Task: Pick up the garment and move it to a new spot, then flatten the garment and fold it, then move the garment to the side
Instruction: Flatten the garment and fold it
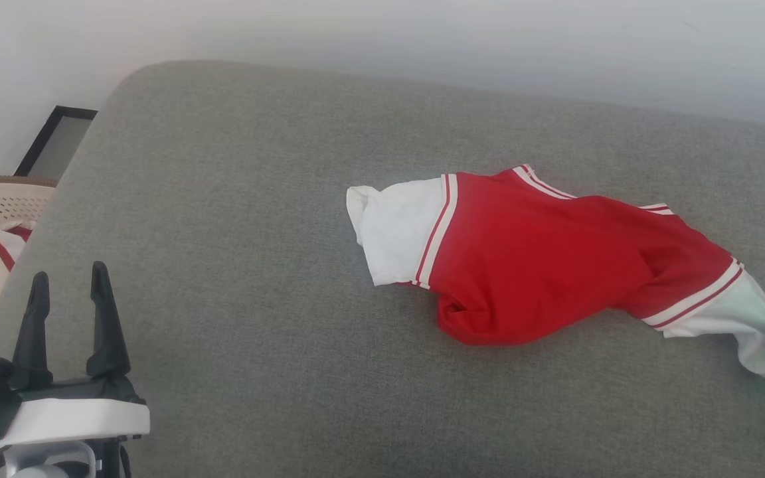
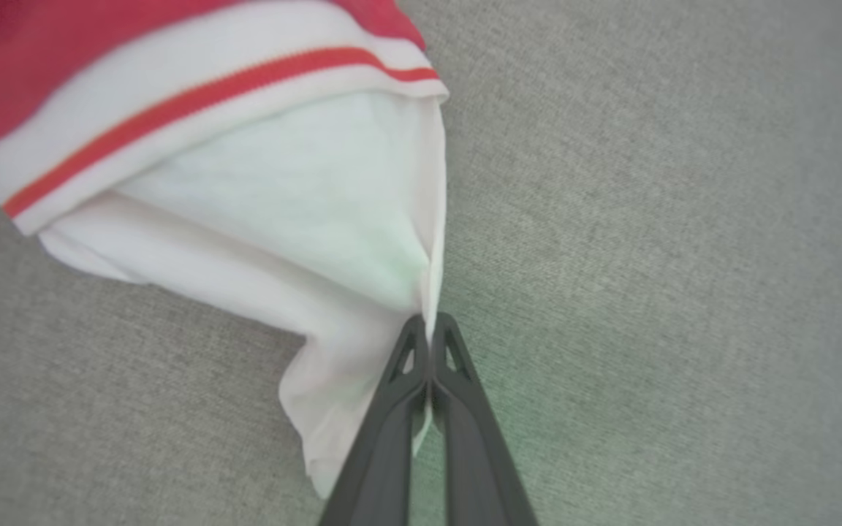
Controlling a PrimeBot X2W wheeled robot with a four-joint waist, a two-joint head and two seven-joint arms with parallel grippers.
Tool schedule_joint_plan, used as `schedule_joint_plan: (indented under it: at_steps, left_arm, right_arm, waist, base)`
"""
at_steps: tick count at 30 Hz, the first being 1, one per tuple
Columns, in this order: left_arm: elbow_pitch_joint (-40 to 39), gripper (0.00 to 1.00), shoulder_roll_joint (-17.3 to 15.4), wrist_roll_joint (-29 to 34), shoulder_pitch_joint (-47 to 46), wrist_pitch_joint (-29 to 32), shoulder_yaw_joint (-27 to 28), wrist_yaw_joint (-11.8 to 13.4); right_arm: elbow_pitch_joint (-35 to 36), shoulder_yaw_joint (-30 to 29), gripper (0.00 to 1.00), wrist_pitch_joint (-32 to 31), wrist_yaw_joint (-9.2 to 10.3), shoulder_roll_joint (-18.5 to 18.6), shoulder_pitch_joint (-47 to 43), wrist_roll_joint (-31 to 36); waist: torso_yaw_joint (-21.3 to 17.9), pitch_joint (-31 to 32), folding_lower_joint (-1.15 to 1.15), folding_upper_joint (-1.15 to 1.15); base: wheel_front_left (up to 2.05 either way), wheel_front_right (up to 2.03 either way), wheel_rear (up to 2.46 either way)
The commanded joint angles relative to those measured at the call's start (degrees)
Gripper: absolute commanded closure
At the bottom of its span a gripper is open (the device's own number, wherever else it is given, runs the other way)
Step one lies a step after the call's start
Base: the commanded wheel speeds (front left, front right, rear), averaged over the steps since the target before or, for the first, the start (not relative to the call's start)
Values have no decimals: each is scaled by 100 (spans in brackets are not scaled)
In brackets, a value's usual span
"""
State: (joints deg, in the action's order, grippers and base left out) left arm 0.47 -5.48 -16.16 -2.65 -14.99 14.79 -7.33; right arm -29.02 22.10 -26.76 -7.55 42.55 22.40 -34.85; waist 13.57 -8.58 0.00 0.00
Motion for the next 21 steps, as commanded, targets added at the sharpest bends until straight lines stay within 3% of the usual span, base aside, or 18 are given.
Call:
schedule_joint_plan:
  at_steps: [1, 2, 6, 11, 21]
  left_arm:
    - [28, 0, -27, -24, -68, -26, -9, -15]
    - [45, 0, -46, -31, -59, -26, -28, -16]
    - [95, 0, -119, -48, -34, -26, -79, -15]
    - [129, 0, -301, -128, 31, -26, -190, -15]
    - [175, 0, -1073, -484, 15, 240, -688, -15]
  right_arm:
    - [-61, -34, 38, 47, 12, -62, -37, 88]
    - [-118, -46, 0, 51, 12, -157, -29, 114]
    - [-256, -12, 0, 64, 8, -413, 59, 222]
    - [-170, -71, 0, 204, 9, -426, 146, 294]
    - [666, -643, 0, 928, 9, -742, 5, 746]
  waist:
    - [-12, 4, 0, 0]
    - [-27, 11, 0, 0]
    - [-95, 54, 0, 0]
    - [-253, 134, 0, 0]
    - [-807, 295, 0, 0]
  base:
    - [0, 0, 0]
    - [0, 0, 0]
    - [0, 0, 0]
    - [0, 0, 0]
    - [0, 0, 0]
